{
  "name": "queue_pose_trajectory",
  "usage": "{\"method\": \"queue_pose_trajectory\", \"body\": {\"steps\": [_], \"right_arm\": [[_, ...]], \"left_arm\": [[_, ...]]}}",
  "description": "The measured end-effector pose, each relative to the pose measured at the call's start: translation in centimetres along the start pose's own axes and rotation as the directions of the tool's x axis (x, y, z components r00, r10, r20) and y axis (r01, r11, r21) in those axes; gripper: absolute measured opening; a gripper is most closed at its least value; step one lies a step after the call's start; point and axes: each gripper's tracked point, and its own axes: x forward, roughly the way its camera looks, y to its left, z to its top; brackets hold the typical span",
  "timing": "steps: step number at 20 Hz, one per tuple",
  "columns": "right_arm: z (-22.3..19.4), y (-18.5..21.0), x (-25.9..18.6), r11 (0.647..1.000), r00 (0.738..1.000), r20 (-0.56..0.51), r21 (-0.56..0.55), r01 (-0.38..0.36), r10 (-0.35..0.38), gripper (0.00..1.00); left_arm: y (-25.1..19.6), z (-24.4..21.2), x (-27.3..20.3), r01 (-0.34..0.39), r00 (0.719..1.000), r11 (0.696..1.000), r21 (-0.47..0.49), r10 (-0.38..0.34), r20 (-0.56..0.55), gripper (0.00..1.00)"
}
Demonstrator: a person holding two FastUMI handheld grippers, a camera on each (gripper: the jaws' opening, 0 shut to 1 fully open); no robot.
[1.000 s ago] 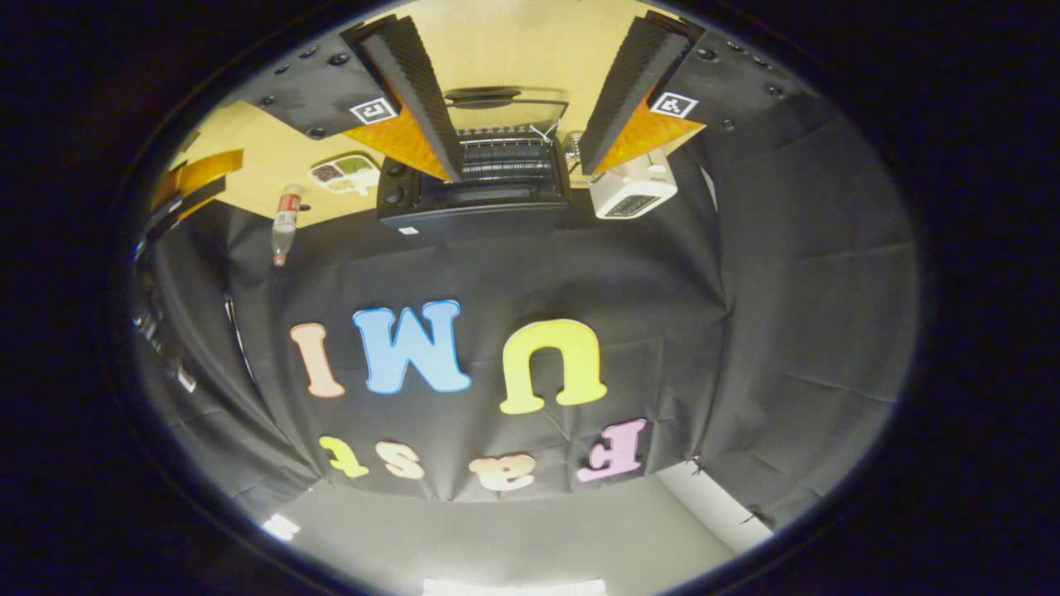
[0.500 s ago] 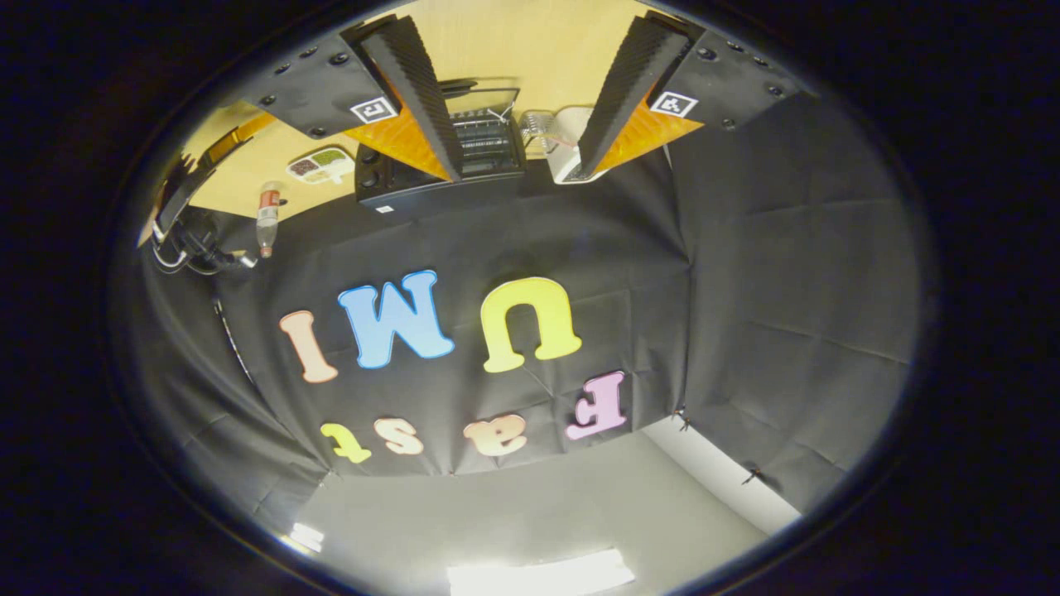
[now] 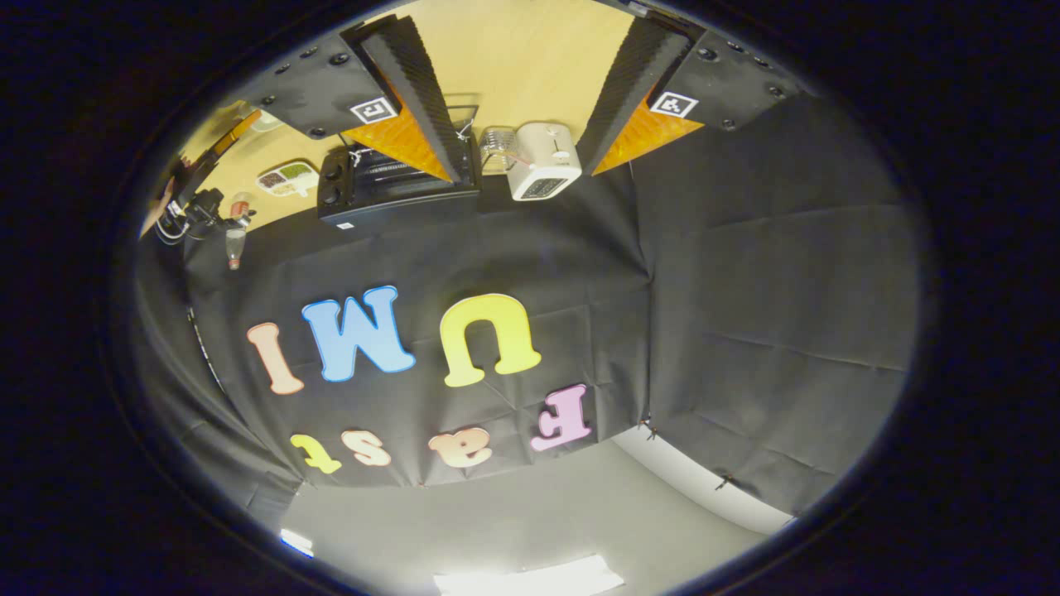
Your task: Open the electric oven with the left hand, put the food in, and close the electric oven.
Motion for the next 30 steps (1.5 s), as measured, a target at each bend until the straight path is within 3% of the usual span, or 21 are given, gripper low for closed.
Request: {"method": "queue_pose_trajectory", "body": {"steps": [3, 4, 5, 8, 9, 13, 21, 23, 24, 25, 26, 30], "right_arm": [[0.3, -0.2, 0.0, 1.0, 1.0, -0.031, 0.01, 0.006, -0.006, 0.57], [-0.3, -1.0, -0.6, 0.998, 0.997, -0.035, 0.012, 0.066, -0.066, 0.57], [0.3, -1.3, 0.7, 0.998, 0.998, -0.032, 0.019, 0.059, -0.058, 0.06], [0.5, -1.1, 0.8, 0.997, 0.998, -0.011, 0.027, 0.068, -0.067, 0.05], [0.5, -1.2, 0.5, 0.998, 0.999, -0.008, 0.042, 0.051, -0.051, 0.01], [0.9, 0.0, 0.1, 0.975, 0.997, 0.013, 0.209, -0.073, 0.072, 0.01], [2.1, 3.9, -1.5, 0.954, 0.983, 0.069, 0.238, -0.181, 0.169, 0.01], [2.3, 5.5, -1.5, 0.947, 0.976, 0.079, 0.237, -0.217, 0.204, 0.01], [2.4, 6.4, -1.5, 0.941, 0.97, 0.086, 0.236, -0.241, 0.227, 0.01], [2.8, 7.2, -1.6, 0.935, 0.964, 0.096, 0.237, -0.263, 0.247, 0.0], [3.0, 8.0, -1.7, 0.926, 0.957, 0.107, 0.246, -0.287, 0.268, 0.01], [5.4, 10.8, -2.1, 0.88, 0.929, 0.179, 0.305, -0.365, 0.324, 0.01]], "left_arm": [[0.5, 0.0, -0.1, -0.011, 1.0, 1.0, 0.002, 0.011, 0.004, 1.0], [0.6, -0.1, 0.0, -0.014, 1.0, 1.0, 0.002, 0.014, 0.003, 1.0], [0.7, 0.0, 0.0, -0.015, 1.0, 1.0, 0.0, 0.015, 0.004, 1.0], [0.7, -0.3, 0.1, -0.01, 1.0, 1.0, -0.004, 0.01, 0.001, 1.0], [0.7, -0.3, 0.3, -0.011, 1.0, 1.0, -0.002, 0.011, 0.0, 1.0], [0.8, 0.0, 0.5, -0.009, 1.0, 1.0, -0.013, 0.01, 0.009, 1.0], [0.3, -0.7, 1.5, 0.013, 1.0, 0.999, -0.034, -0.012, 0.005, 1.0], [0.4, -0.9, 1.9, 0.017, 1.0, 0.999, -0.033, -0.017, 0.003, 1.0], [0.6, -1.0, 2.0, 0.017, 1.0, 0.999, -0.034, -0.017, 0.002, 0.95], [0.8, -1.1, 2.2, 0.016, 1.0, 0.999, -0.036, -0.016, 0.0, 1.0], [0.9, -1.3, 2.4, 0.014, 1.0, 0.999, -0.038, -0.014, -0.002, 0.95], [2.1, -1.5, 2.8, 0.002, 1.0, 0.999, -0.044, -0.003, -0.007, 1.0]]}}
